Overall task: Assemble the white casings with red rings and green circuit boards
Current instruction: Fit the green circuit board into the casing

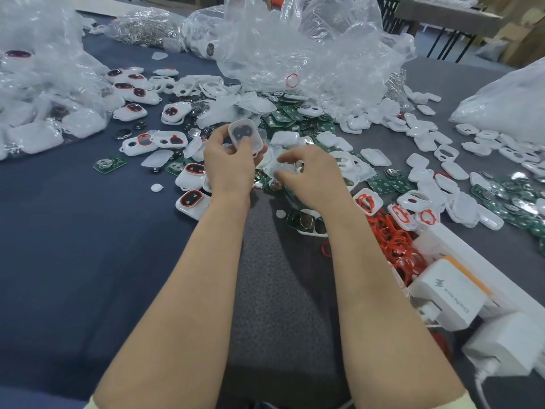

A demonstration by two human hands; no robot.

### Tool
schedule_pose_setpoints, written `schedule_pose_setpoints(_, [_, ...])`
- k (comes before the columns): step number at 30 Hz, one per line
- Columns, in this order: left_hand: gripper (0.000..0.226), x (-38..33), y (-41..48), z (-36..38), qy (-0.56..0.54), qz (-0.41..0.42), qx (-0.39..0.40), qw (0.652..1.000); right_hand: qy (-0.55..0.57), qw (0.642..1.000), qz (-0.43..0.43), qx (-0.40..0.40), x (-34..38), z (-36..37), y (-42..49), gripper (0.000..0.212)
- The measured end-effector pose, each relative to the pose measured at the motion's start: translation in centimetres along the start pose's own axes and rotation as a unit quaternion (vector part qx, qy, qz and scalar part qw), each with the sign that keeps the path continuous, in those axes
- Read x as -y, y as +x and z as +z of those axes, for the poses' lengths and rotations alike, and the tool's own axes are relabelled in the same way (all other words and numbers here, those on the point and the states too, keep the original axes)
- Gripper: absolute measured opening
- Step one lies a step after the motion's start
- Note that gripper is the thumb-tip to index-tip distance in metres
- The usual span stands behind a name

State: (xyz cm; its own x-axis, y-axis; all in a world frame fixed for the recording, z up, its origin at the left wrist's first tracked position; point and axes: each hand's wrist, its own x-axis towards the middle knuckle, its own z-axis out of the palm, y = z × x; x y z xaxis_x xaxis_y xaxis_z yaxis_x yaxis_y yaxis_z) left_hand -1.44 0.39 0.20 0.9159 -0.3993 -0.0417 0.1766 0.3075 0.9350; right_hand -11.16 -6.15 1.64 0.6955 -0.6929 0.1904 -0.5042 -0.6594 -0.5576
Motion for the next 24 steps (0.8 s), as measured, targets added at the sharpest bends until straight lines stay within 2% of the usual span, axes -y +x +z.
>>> schedule_pose_setpoints(2, [0.019, -0.2, 0.0, 0.1, -0.018, -0.012, -0.005, 1.0, -0.06, 0.998, -0.008, 0.025, 0.0, 0.6, 0.2, 0.033])
schedule_pose_setpoints(4, [0.018, -0.4, -0.2, 0.1, -0.05, -0.025, -0.007, 0.998, -0.083, 0.996, -0.012, 0.006, -0.1, 1.1, 0.3, 0.027])
schedule_pose_setpoints(10, [0.016, -0.7, -0.3, 0.0, -0.111, -0.046, -0.021, 0.992, -0.01, 0.981, 0.041, -0.187, -0.7, 0.9, 0.4, 0.016])
schedule_pose_setpoints(13, [0.01, -0.6, -0.2, 0.1, -0.099, -0.052, -0.018, 0.994, 0.096, 0.965, 0.064, -0.234, -0.7, 0.1, 0.2, 0.015])
schedule_pose_setpoints(15, [0.009, -0.4, -0.2, 0.2, -0.084, -0.056, -0.011, 0.995, 0.118, 0.97, 0.056, -0.207, -0.5, -0.1, 0.0, 0.022])
schedule_pose_setpoints(18, [0.013, -0.3, -0.3, 0.3, -0.054, -0.048, -0.001, 0.997, 0.055, 0.991, 0.039, -0.112, -0.1, 0.1, 0.1, 0.044])
schedule_pose_setpoints(19, [0.015, -0.2, -0.3, 0.3, -0.038, -0.043, 0.0, 0.998, 0.029, 0.995, 0.028, -0.094, 0.0, 0.2, 0.2, 0.044])
schedule_pose_setpoints(22, [0.016, 0.0, -0.2, 0.4, -0.007, -0.035, 0.012, 0.999, -0.045, 0.999, -0.016, -0.015, 0.4, 0.3, 0.2, 0.025])
schedule_pose_setpoints(24, [0.018, 0.1, -0.1, 0.4, 0.014, -0.032, 0.014, 0.999, -0.092, 0.994, -0.025, 0.06, 0.7, 0.7, 0.0, 0.029])
